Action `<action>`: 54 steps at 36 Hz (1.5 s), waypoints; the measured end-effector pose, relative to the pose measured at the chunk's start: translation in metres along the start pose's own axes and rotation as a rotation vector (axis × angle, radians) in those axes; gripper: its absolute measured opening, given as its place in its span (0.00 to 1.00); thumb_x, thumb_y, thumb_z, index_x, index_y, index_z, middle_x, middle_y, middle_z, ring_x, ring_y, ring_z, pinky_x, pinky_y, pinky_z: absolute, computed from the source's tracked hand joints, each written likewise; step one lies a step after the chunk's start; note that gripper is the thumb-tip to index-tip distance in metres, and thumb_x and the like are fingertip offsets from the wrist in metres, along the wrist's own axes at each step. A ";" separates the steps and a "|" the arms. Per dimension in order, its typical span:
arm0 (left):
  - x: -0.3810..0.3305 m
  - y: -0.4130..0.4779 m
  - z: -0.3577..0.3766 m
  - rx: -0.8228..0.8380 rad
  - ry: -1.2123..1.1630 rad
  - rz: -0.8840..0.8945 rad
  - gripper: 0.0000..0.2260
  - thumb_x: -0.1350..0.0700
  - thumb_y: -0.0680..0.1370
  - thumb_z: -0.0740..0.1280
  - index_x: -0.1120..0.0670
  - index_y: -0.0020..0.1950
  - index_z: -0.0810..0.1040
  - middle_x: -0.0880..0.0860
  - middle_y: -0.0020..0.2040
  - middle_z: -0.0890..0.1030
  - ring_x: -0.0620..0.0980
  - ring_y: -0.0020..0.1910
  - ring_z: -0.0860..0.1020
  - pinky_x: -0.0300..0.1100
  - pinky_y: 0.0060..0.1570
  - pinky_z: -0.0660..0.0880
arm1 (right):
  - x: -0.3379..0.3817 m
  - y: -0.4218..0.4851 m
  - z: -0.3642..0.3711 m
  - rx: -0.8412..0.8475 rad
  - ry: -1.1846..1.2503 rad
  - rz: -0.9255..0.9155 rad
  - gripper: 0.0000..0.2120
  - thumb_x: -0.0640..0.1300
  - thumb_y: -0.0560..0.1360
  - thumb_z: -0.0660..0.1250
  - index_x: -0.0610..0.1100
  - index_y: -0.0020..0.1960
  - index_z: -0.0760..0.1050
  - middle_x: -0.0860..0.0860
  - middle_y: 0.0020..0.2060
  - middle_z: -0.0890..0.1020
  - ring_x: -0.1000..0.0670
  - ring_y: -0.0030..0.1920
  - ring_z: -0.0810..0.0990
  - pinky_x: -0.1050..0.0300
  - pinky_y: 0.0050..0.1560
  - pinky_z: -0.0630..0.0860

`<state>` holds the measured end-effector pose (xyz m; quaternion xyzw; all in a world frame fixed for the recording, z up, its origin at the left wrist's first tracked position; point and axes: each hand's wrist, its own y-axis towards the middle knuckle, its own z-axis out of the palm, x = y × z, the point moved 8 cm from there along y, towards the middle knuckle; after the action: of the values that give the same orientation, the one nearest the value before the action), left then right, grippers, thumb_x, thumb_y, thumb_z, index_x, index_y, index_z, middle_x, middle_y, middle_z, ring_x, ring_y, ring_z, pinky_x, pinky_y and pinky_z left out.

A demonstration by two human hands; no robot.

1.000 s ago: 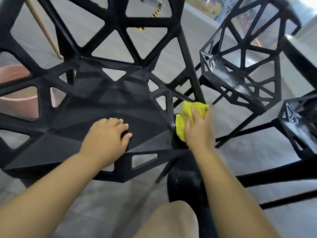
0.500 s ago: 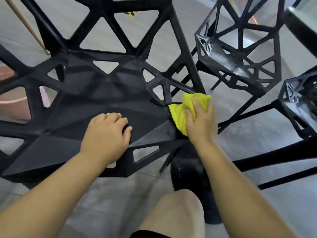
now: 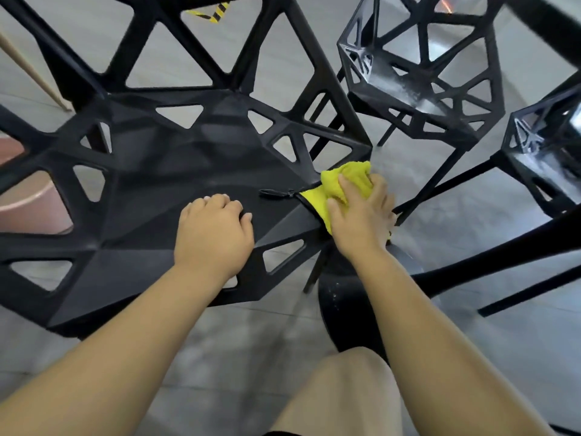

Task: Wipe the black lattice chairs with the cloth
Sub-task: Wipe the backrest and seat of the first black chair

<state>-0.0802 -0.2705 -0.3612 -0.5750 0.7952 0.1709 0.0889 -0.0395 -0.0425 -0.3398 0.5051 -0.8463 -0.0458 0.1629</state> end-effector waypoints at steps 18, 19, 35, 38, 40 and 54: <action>0.057 -0.033 -0.031 -0.035 -0.169 0.067 0.13 0.52 0.75 0.62 0.56 0.51 0.83 0.51 0.53 0.83 0.56 0.50 0.78 0.50 0.52 0.73 | 0.013 -0.028 0.003 -0.096 0.254 -0.136 0.20 0.56 0.76 0.63 0.47 0.63 0.76 0.39 0.59 0.70 0.37 0.56 0.71 0.50 0.60 0.66; 0.057 -0.032 -0.030 -0.047 -0.181 0.064 0.10 0.54 0.75 0.64 0.56 0.50 0.83 0.52 0.52 0.83 0.57 0.49 0.78 0.50 0.52 0.73 | 0.004 -0.022 0.004 -0.094 0.241 -0.037 0.20 0.56 0.77 0.63 0.48 0.65 0.74 0.40 0.61 0.69 0.38 0.59 0.69 0.50 0.61 0.64; 0.062 -0.036 -0.035 -0.075 -0.227 0.060 0.04 0.61 0.76 0.66 0.58 0.45 0.81 0.52 0.47 0.81 0.55 0.47 0.75 0.34 0.49 0.63 | 0.072 -0.077 0.008 -0.128 0.260 -0.301 0.23 0.57 0.74 0.62 0.44 0.61 0.78 0.36 0.51 0.74 0.35 0.44 0.75 0.45 0.44 0.76; 0.072 -0.045 -0.038 -0.031 -0.186 0.097 0.09 0.56 0.76 0.63 0.56 0.48 0.82 0.51 0.51 0.82 0.54 0.51 0.77 0.40 0.55 0.67 | 0.046 -0.064 0.006 -0.127 0.273 -0.086 0.23 0.57 0.75 0.60 0.46 0.66 0.74 0.37 0.58 0.70 0.34 0.52 0.73 0.44 0.52 0.74; 0.084 -0.052 -0.042 -0.012 -0.150 0.102 0.13 0.53 0.75 0.61 0.55 0.51 0.82 0.50 0.53 0.82 0.54 0.52 0.77 0.45 0.56 0.70 | 0.036 -0.066 0.010 -0.111 0.290 0.070 0.24 0.55 0.77 0.61 0.47 0.70 0.70 0.38 0.62 0.67 0.36 0.58 0.70 0.45 0.57 0.70; 0.107 -0.083 -0.063 -0.155 -0.019 0.279 0.15 0.57 0.78 0.59 0.63 0.54 0.81 0.57 0.54 0.81 0.58 0.52 0.78 0.47 0.57 0.71 | 0.157 -0.160 0.021 -0.162 0.188 -0.532 0.24 0.56 0.75 0.59 0.48 0.68 0.65 0.41 0.58 0.64 0.39 0.42 0.73 0.48 0.41 0.73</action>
<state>-0.0324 -0.4119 -0.3527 -0.4625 0.8508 0.2480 0.0274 0.0194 -0.2587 -0.3625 0.6965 -0.6590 -0.1073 0.2629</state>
